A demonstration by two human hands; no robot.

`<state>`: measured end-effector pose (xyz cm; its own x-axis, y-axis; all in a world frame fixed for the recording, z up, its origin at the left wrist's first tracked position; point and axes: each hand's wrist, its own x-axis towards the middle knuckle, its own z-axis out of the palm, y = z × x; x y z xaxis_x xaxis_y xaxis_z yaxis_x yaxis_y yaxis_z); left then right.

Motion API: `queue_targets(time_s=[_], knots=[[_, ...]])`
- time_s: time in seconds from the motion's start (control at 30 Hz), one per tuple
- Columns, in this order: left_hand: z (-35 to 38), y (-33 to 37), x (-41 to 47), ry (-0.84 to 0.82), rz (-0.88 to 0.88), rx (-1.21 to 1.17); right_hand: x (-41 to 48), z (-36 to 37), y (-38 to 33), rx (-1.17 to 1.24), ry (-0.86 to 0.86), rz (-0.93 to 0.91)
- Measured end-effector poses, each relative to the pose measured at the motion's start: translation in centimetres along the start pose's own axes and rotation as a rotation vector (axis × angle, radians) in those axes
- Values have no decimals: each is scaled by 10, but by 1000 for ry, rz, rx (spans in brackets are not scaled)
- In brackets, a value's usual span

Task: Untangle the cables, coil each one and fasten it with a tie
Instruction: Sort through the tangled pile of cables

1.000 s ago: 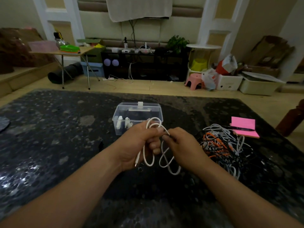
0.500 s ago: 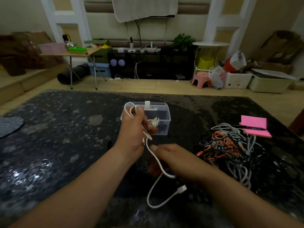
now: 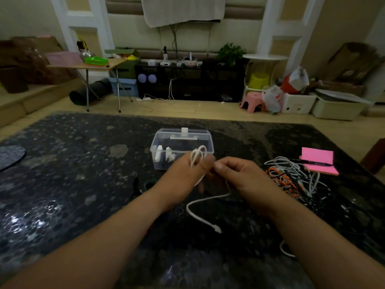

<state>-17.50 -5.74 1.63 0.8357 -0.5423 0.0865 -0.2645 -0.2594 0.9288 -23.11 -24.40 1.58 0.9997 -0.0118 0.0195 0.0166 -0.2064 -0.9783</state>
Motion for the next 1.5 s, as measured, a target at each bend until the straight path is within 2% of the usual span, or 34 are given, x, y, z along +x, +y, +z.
queue_targets(time_s=[0.1, 0.23, 0.37, 0.43, 0.53, 0.63, 0.7, 0.83, 1.0, 1.1, 1.27, 1.37, 1.5], knots=[[10, 1, -5, -139, -6, -63, 3, -1, 1, -4, 54, 5], [7, 6, -3, -165, -98, -244, 5, -15, -2, -114, 80, -20], [1, 6, -5, -122, -87, -29, 3, -35, -10, -339, -9, -43], [1, 1, -3, -92, -134, -92, 2, -42, -10, -402, 10, -22], [6, -3, -1, -1, -204, -303, 4, -41, -4, -389, 101, 21], [9, -8, 1, 107, -172, -217, 6, -27, 3, -325, 35, 53], [11, -10, 2, 104, -142, -203, 4, -13, 3, -219, -5, 70], [29, -10, -4, -3, -189, -459, -4, 20, 3, -39, -18, 22], [30, -5, -2, 149, -287, -662, -1, 36, 11, -57, -13, -31], [15, -2, 5, 245, -273, -836, 1, 30, 13, -163, -51, -19], [-10, 5, 7, 303, -276, -1010, -5, 20, 26, -809, -275, 22], [-23, -1, 8, 212, -305, -820, -6, 12, 28, -848, -287, 12], [-17, -9, 0, 37, -242, -266, -2, -5, 24, -823, -152, -61]])
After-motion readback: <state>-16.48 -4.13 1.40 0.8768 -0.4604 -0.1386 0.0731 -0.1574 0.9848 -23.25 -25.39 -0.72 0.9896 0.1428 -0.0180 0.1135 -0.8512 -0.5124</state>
